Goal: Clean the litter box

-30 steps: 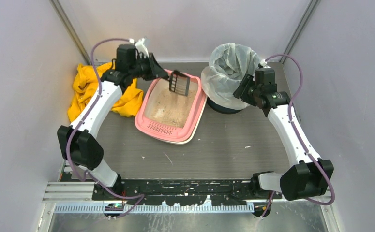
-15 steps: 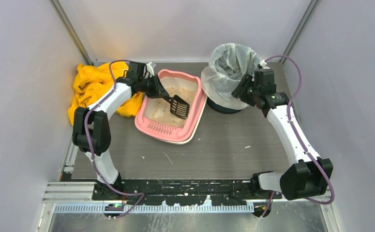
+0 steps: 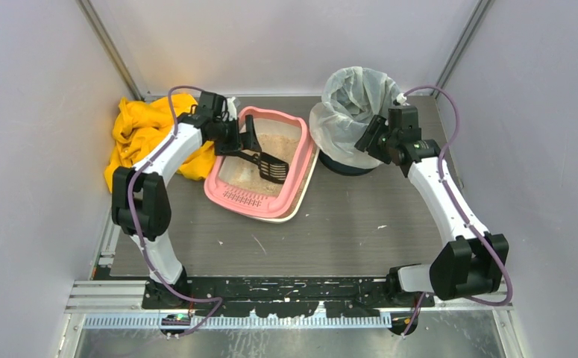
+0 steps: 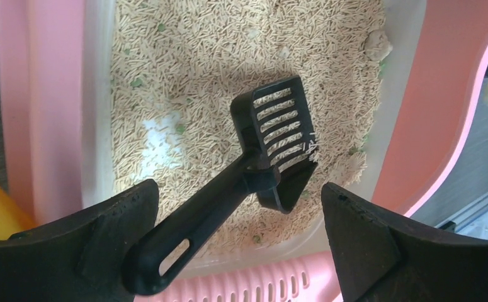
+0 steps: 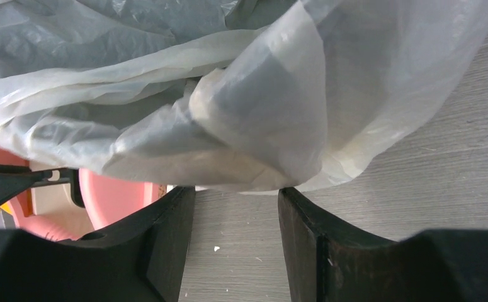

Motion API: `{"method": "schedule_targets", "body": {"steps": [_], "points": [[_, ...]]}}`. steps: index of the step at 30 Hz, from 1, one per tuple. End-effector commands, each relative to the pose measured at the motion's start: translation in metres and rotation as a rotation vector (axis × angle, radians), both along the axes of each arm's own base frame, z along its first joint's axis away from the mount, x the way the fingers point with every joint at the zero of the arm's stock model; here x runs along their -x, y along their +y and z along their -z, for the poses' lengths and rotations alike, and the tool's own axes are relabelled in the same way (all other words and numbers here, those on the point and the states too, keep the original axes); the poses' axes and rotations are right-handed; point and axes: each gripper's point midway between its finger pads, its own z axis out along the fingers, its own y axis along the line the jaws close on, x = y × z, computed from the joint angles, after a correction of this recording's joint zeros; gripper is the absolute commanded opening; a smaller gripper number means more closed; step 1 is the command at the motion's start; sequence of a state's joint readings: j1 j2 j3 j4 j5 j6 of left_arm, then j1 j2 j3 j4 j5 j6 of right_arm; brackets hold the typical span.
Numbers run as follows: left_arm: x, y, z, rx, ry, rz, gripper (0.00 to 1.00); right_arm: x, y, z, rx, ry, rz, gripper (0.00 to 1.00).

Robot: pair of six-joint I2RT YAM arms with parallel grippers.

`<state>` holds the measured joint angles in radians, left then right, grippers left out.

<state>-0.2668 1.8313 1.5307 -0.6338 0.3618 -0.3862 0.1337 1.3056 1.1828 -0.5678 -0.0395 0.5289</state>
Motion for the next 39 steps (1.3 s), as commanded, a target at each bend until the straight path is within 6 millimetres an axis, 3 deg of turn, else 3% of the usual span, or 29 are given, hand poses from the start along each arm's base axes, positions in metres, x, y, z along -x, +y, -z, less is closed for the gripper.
{"method": "schedule_targets", "body": {"steps": [1,7,18,28,33,39], "points": [[0.004,0.011,-0.039,-0.038,-0.126,0.000,1.00,-0.022,0.008,-0.021,-0.021,-0.078,-0.024,0.56],[0.006,0.008,-0.061,-0.010,-0.168,0.021,1.00,-0.031,0.012,-0.021,-0.042,-0.090,-0.026,0.56],[0.019,-0.027,-0.102,0.108,-0.212,0.062,1.00,-0.030,0.012,-0.014,-0.032,-0.074,-0.024,0.57],[0.017,-0.036,-0.160,0.135,-0.347,0.091,1.00,-0.031,0.010,-0.016,-0.022,-0.084,-0.014,0.57],[0.009,-0.022,-0.160,0.054,-0.361,0.041,1.00,-0.032,0.010,-0.017,-0.027,-0.089,-0.010,0.57],[0.003,0.021,-0.168,-0.149,-0.421,-0.028,1.00,-0.032,0.010,-0.016,-0.020,-0.078,-0.017,0.56]]}}
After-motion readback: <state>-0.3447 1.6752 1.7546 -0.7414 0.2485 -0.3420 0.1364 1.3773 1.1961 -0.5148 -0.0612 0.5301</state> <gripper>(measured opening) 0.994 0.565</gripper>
